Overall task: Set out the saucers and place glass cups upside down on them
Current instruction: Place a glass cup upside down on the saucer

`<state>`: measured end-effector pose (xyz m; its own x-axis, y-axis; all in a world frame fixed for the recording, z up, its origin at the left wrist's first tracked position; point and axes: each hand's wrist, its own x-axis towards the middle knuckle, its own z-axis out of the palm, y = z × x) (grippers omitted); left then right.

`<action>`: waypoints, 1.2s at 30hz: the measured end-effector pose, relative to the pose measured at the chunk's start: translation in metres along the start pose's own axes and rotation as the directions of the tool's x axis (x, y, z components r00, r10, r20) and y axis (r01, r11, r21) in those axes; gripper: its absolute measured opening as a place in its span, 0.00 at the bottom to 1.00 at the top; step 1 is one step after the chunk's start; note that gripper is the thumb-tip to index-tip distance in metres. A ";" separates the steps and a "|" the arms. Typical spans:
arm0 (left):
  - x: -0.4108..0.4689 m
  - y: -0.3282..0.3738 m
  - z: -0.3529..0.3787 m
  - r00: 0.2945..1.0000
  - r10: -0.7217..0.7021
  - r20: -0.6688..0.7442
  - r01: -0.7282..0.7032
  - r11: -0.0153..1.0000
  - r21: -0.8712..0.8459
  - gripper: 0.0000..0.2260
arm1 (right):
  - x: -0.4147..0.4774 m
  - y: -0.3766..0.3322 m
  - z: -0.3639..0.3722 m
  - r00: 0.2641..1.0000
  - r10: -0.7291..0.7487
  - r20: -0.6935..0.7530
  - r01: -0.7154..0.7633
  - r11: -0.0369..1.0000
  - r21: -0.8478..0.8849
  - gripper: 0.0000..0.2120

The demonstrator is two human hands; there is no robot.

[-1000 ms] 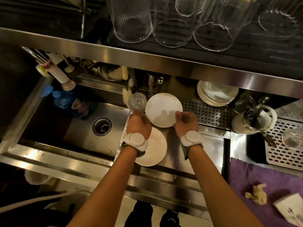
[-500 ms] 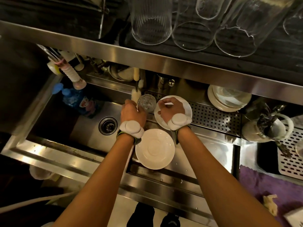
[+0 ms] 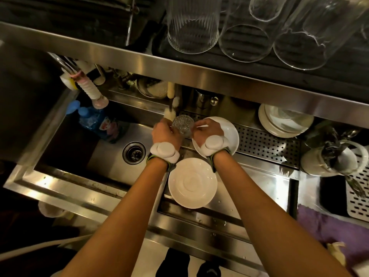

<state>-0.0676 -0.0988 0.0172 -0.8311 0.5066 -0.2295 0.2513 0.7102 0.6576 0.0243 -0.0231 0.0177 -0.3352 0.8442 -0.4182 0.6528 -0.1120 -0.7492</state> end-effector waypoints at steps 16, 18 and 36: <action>-0.017 0.008 -0.012 0.999 0.003 -0.047 -0.004 0.999 -0.037 0.10 | -0.015 -0.004 -0.009 1.000 -0.010 -0.021 0.010 1.000 -0.021 0.08; -0.023 0.007 -0.015 0.999 0.012 -0.048 -0.015 0.999 -0.051 0.10 | -0.021 -0.003 -0.011 1.000 -0.011 -0.016 0.011 1.000 0.007 0.08; -0.123 -0.024 -0.014 0.999 -0.022 0.026 0.025 0.993 -0.114 0.09 | -0.104 0.062 -0.020 0.993 0.117 -0.004 -0.114 0.972 0.204 0.13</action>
<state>0.0220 -0.1850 0.0396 -0.8235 0.5029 -0.2625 0.1718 0.6621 0.7294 0.1130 -0.1074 0.0252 -0.2533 0.8276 -0.5010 0.5341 -0.3121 -0.7857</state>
